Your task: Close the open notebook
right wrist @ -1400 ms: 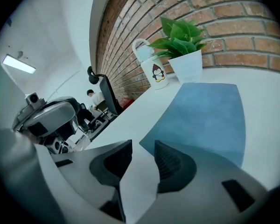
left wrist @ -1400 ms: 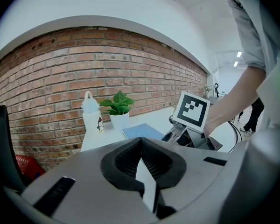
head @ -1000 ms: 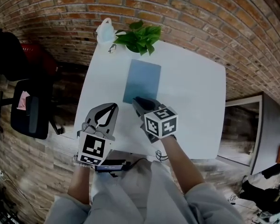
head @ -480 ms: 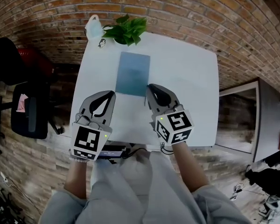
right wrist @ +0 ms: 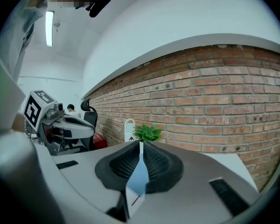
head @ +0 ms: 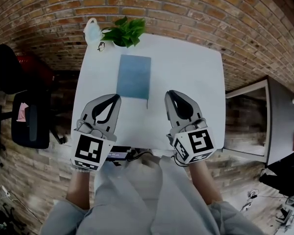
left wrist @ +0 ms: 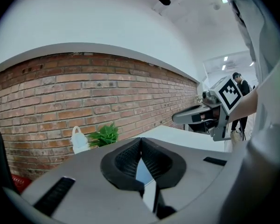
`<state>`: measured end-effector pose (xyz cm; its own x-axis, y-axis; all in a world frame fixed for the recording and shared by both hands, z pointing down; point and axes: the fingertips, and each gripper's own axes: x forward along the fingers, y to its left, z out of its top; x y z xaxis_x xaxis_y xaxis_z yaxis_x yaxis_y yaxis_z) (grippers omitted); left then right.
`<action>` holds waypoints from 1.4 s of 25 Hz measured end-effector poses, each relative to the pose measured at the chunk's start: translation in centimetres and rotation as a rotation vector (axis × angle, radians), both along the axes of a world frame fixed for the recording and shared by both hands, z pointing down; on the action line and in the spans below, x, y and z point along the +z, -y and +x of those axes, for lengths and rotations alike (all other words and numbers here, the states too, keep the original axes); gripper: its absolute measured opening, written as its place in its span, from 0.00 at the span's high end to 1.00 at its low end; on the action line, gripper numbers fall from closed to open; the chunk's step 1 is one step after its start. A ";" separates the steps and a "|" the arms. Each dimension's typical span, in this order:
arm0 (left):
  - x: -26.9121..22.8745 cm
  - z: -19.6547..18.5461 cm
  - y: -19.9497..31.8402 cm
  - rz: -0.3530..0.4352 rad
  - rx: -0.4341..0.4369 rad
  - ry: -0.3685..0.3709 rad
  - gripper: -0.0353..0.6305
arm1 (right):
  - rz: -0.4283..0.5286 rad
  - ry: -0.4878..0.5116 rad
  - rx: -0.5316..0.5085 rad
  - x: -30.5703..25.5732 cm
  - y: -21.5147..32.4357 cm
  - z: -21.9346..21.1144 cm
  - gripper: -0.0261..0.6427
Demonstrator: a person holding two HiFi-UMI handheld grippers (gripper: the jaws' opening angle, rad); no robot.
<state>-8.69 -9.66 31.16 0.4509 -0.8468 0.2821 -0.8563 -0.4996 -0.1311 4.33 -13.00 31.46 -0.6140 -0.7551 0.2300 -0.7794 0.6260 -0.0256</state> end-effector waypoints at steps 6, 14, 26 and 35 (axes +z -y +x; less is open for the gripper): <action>-0.8 0.4 -0.6 0.010 0.006 0.002 0.92 | 0.018 0.007 0.025 -1.1 -1.1 1.5 0.88; -2.0 0.5 -1.2 0.036 0.011 -0.005 0.92 | 0.019 0.007 0.036 -1.4 -2.0 2.0 0.88; -2.5 1.5 -1.5 0.047 0.032 -0.002 0.92 | 0.008 0.000 0.020 -1.1 -2.5 1.6 0.89; -2.1 1.8 -1.5 0.036 0.041 0.003 0.92 | 0.006 -0.034 0.020 -0.6 -2.5 1.7 0.89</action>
<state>-6.93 -8.20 29.06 0.4847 -0.8370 0.2538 -0.8346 -0.5295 -0.1523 6.01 -10.49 30.81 -0.5906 -0.7686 0.2460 -0.7921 0.6104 0.0052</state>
